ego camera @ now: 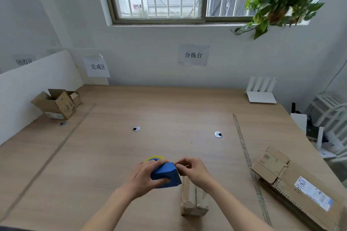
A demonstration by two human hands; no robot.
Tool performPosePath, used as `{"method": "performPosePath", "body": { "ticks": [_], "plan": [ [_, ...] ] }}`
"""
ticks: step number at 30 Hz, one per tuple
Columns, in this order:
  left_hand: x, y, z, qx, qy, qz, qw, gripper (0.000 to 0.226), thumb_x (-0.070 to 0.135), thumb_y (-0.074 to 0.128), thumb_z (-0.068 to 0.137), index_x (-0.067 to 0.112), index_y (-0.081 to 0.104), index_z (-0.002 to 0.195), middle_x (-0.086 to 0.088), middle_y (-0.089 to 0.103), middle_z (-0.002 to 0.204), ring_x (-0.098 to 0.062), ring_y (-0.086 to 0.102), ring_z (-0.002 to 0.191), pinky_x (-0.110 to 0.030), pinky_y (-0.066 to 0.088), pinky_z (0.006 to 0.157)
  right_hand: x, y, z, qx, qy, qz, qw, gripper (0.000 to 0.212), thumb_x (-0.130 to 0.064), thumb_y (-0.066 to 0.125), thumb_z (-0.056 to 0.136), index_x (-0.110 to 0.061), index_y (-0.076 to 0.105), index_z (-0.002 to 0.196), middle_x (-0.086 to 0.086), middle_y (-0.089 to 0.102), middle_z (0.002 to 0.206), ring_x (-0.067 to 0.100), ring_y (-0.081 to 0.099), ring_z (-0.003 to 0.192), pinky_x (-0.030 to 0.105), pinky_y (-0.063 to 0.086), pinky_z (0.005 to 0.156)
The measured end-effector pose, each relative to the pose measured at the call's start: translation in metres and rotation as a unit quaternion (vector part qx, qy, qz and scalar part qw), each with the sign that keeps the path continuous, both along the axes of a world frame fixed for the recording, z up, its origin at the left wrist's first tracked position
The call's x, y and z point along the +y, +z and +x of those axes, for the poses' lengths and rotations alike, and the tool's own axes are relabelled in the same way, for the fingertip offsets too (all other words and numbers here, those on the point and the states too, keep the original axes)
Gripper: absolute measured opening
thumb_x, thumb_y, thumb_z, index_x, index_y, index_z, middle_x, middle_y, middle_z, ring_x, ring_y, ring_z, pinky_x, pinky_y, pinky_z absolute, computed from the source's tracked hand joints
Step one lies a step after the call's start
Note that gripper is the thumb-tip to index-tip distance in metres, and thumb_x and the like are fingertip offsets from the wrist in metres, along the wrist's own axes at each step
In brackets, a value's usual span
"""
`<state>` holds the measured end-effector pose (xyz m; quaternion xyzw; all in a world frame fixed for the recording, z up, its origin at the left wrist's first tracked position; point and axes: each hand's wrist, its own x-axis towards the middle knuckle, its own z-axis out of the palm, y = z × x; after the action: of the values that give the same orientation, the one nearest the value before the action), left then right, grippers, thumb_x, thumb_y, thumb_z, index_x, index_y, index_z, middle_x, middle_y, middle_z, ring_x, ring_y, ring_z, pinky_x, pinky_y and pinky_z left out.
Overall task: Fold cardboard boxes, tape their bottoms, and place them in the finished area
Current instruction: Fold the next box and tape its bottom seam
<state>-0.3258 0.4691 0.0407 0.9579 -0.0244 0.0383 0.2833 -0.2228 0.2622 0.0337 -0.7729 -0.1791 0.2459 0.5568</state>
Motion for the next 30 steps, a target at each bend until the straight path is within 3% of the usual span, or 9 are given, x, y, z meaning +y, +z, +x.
{"method": "performPosePath", "body": {
  "ticks": [3, 6, 8, 12, 15, 18, 21, 30],
  "plan": [
    [-0.005, -0.001, 0.002, 0.022, -0.019, -0.012, 1.0, 0.049, 0.061, 0.065, 0.083, 0.042, 0.056, 0.128, 0.028, 0.061, 0.118, 0.006, 0.057, 0.102, -0.026, 0.047, 0.09, -0.005, -0.005, -0.003, 0.015, -0.037, 0.005, 0.999, 0.013, -0.024, 0.075, 0.09, -0.011, 0.077, 0.086, 0.01, 0.077, 0.086, 0.017, 0.072, 0.079, 0.032, 0.061, 0.08],
    [-0.015, -0.006, 0.002, 0.048, -0.032, 0.008, 0.998, 0.046, 0.067, 0.059, 0.084, 0.048, 0.051, 0.125, 0.036, 0.06, 0.098, 0.01, 0.055, 0.085, -0.011, 0.041, 0.071, -0.019, -0.018, -0.009, 0.028, -0.055, -0.022, 0.998, 0.016, -0.026, 0.075, 0.089, -0.011, 0.076, 0.085, 0.005, 0.076, 0.081, 0.013, 0.073, 0.074, 0.025, 0.06, 0.07],
    [-0.016, -0.014, 0.0, 0.073, -0.018, 0.037, 0.996, 0.047, 0.076, 0.051, 0.082, 0.052, 0.048, 0.123, 0.035, 0.059, 0.09, 0.012, 0.053, 0.079, -0.012, 0.036, 0.062, -0.044, -0.033, -0.012, 0.032, -0.074, -0.059, 0.995, 0.015, -0.026, 0.074, 0.089, -0.014, 0.075, 0.081, 0.002, 0.075, 0.076, 0.009, 0.071, 0.068, 0.022, 0.058, 0.063],
    [-0.005, -0.033, -0.006, 0.138, -0.001, 0.087, 0.987, 0.054, 0.083, 0.046, 0.077, 0.052, 0.054, 0.12, 0.03, 0.061, 0.088, 0.004, 0.056, 0.075, -0.014, 0.036, 0.06, -0.111, -0.074, -0.018, 0.087, -0.231, -0.094, 0.965, 0.02, -0.023, 0.073, 0.091, -0.007, 0.071, 0.078, 0.005, 0.073, 0.069, 0.015, 0.07, 0.06, 0.036, 0.061, 0.07],
    [-0.01, -0.043, -0.002, 0.164, -0.013, 0.114, 0.98, 0.061, 0.086, 0.045, 0.073, 0.052, 0.056, 0.123, 0.03, 0.057, 0.087, 0.005, 0.054, 0.072, -0.014, 0.034, 0.06, -0.131, -0.094, -0.031, 0.127, -0.224, -0.102, 0.961, 0.021, -0.021, 0.074, 0.089, -0.005, 0.07, 0.077, 0.004, 0.07, 0.064, 0.013, 0.066, 0.059, 0.034, 0.062, 0.066],
    [-0.017, -0.049, 0.006, 0.179, -0.024, 0.132, 0.975, 0.065, 0.086, 0.043, 0.072, 0.049, 0.059, 0.123, 0.026, 0.061, 0.091, 0.001, 0.055, 0.073, -0.015, 0.034, 0.058, -0.133, -0.107, -0.038, 0.139, -0.238, -0.101, 0.956, 0.022, -0.021, 0.074, 0.089, -0.005, 0.071, 0.075, 0.003, 0.067, 0.06, 0.014, 0.063, 0.057, 0.042, 0.061, 0.073],
    [-0.018, -0.054, 0.015, 0.183, -0.039, 0.148, 0.971, 0.064, 0.086, 0.042, 0.074, 0.048, 0.059, 0.124, 0.021, 0.067, 0.102, -0.002, 0.057, 0.078, -0.018, 0.036, 0.06, -0.133, -0.111, -0.038, 0.134, -0.259, -0.108, 0.95, 0.024, -0.025, 0.074, 0.089, -0.007, 0.071, 0.073, 0.002, 0.068, 0.06, 0.013, 0.064, 0.057, 0.042, 0.06, 0.075],
    [-0.024, -0.077, 0.029, 0.185, -0.049, 0.208, 0.959, 0.065, 0.084, 0.038, 0.076, 0.043, 0.061, 0.121, 0.014, 0.07, 0.102, -0.006, 0.056, 0.077, -0.025, 0.038, 0.06, -0.126, -0.132, -0.042, 0.131, -0.271, -0.171, 0.938, 0.026, -0.035, 0.073, 0.089, -0.015, 0.073, 0.072, 0.0, 0.074, 0.065, 0.02, 0.073, 0.072, 0.04, 0.061, 0.08]
  ]
}}
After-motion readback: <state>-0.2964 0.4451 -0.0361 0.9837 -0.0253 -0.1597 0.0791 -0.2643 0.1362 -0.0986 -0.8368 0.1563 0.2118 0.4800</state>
